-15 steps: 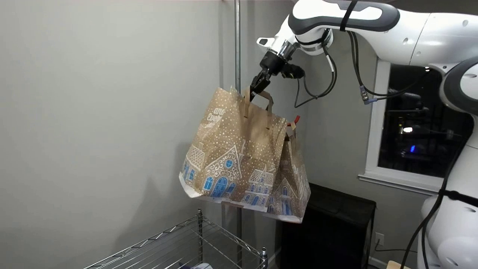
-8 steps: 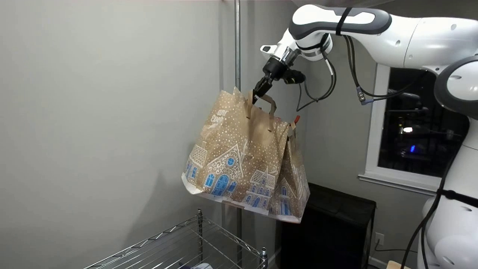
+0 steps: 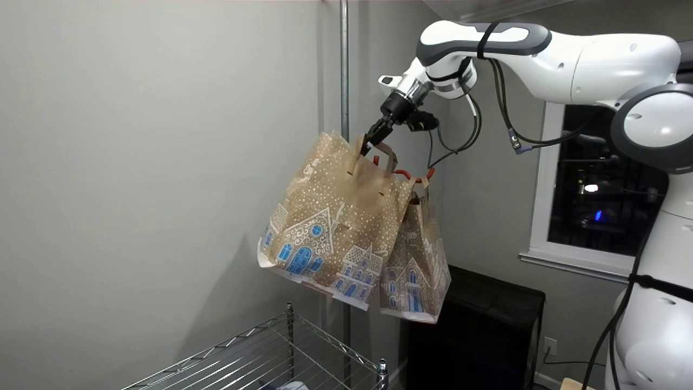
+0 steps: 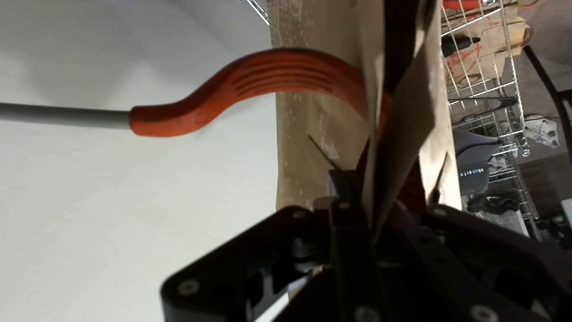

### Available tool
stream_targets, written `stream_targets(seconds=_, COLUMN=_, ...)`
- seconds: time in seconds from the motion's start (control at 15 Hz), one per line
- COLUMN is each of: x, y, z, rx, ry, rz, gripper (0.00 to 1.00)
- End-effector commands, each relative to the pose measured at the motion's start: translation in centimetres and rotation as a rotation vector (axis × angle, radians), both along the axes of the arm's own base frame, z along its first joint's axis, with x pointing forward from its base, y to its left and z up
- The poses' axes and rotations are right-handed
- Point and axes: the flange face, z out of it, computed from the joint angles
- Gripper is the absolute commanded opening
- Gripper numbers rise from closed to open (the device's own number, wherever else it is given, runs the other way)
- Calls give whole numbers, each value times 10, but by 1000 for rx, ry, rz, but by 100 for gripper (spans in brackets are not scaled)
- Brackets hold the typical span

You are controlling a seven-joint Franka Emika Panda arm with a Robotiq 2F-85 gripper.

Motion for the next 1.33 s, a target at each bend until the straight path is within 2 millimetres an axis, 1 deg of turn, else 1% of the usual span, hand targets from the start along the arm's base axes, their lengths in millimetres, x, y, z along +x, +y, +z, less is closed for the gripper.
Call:
stream_targets(seconds=0.0, x=0, y=-2, z=5, rx=-5, ry=-35, rz=34, gripper=0)
stream_targets(seconds=0.27, x=9, y=-4, z=-7, rx=14, ry=-22, rz=41, gripper=0)
stream_targets(seconds=0.6, x=27, y=-15, z=-26, rx=118, ry=54, rz=-44, gripper=0)
stream_targets(seconds=0.8, x=33, y=-19, z=-34, rx=129, ry=70, rz=-61, gripper=0)
stream_targets(seconds=0.93, x=35, y=-19, z=-38, rx=126, ry=84, rz=-61, gripper=0)
stream_targets(seconds=1.0, x=35, y=-18, z=-39, rx=129, ry=94, rz=-63, gripper=23)
stream_targets(seconds=1.13, x=36, y=-14, z=-40, rx=123, ry=101, rz=-65, gripper=32)
stream_targets(seconds=1.2, x=36, y=-12, z=-40, rx=121, ry=102, rz=-64, gripper=40)
stream_targets(seconds=1.27, x=36, y=-11, z=-40, rx=120, ry=103, rz=-62, gripper=45)
